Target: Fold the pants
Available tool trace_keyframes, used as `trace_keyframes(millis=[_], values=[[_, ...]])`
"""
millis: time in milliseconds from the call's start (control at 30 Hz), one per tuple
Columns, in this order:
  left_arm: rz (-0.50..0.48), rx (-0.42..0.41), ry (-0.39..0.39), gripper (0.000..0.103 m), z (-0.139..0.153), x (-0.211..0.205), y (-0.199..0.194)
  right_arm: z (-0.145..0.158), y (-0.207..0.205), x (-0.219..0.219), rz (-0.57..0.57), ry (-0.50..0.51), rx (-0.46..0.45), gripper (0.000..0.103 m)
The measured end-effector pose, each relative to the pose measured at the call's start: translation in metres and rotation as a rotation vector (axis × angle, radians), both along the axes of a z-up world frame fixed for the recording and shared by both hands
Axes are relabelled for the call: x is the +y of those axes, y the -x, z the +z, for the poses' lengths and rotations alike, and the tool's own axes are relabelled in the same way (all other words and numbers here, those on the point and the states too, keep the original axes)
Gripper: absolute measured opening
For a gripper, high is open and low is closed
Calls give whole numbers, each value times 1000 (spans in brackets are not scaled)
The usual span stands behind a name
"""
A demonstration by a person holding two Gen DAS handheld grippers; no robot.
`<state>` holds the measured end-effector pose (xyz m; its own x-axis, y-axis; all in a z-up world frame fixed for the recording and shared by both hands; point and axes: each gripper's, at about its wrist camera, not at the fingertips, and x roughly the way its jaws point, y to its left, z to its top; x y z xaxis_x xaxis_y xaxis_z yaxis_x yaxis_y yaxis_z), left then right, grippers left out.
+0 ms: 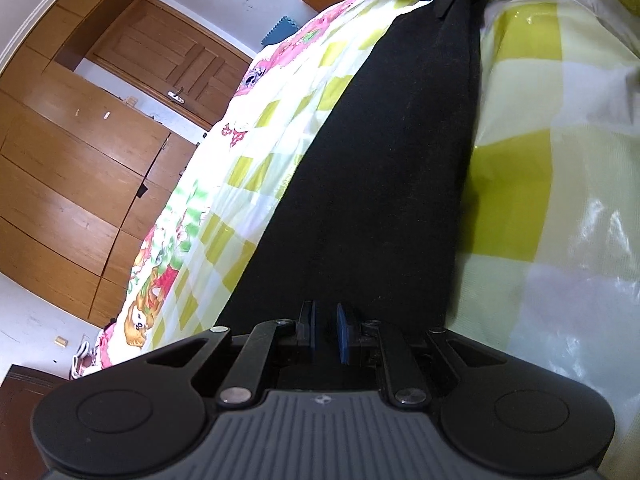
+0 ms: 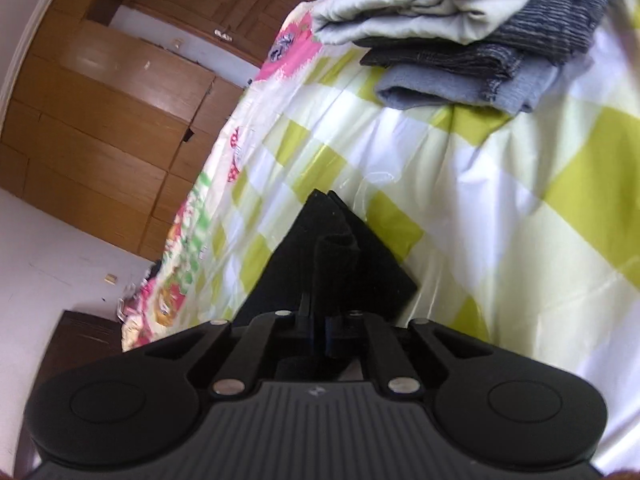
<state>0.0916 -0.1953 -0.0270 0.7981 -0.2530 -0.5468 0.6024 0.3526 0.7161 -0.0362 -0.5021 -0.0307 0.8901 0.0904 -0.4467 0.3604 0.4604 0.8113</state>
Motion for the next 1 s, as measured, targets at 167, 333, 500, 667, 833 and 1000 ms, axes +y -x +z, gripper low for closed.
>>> trace_keyframes(millis=[167,333,500,667,833,1000], values=[[-9,5,-3,29,2,0,-1,20,7,0,-20,25,-56,5],[-8,3,1,29,3,0,-1,3,15,-9,-37,1,48,12],[-9,6,8,29,2,1,-1,15,46,-11,-84,-30,27,36],[-5,4,8,29,2,1,-1,5,37,-7,-84,-87,53,34],[-11,-1,8,29,1,1,-1,0,13,-1,-80,-64,75,49],[1,5,20,30,2,-1,-3,6,4,4,-72,-30,79,59]])
